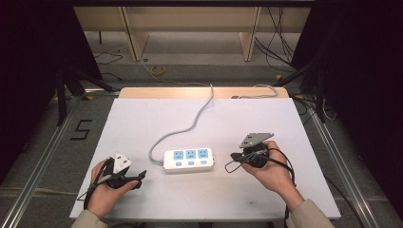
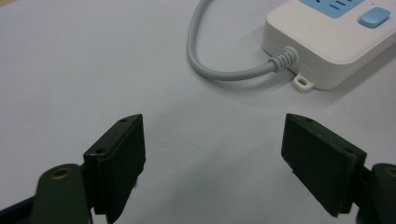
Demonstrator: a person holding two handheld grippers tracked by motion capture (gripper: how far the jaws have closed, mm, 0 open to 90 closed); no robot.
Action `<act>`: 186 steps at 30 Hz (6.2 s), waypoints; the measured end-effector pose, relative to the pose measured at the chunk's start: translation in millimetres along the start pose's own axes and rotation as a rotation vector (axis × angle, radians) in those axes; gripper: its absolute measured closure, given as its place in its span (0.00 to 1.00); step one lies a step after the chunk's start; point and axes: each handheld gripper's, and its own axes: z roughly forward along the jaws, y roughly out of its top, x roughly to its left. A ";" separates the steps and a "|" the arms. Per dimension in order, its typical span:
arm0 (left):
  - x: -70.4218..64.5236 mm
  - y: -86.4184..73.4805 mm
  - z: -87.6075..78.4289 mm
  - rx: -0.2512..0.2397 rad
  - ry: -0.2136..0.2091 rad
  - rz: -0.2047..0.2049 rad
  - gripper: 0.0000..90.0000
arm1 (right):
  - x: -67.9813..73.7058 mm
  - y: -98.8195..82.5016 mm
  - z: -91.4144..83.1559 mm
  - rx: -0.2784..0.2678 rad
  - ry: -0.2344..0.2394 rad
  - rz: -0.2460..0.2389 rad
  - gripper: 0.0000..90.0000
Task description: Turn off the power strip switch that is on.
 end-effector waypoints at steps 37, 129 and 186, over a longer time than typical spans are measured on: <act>-0.2 0.3 -0.3 -0.003 0.001 0.001 0.24 | 6.0 12.4 11.8 0.030 0.024 -0.026 1.00; -0.8 0.7 -0.6 -0.008 -0.002 -0.001 0.24 | 24.8 51.1 52.7 0.127 0.090 -0.110 1.00; -2.7 1.3 0.9 -0.006 -0.009 0.002 0.24 | 34.1 67.2 104.4 0.285 0.095 -0.140 1.00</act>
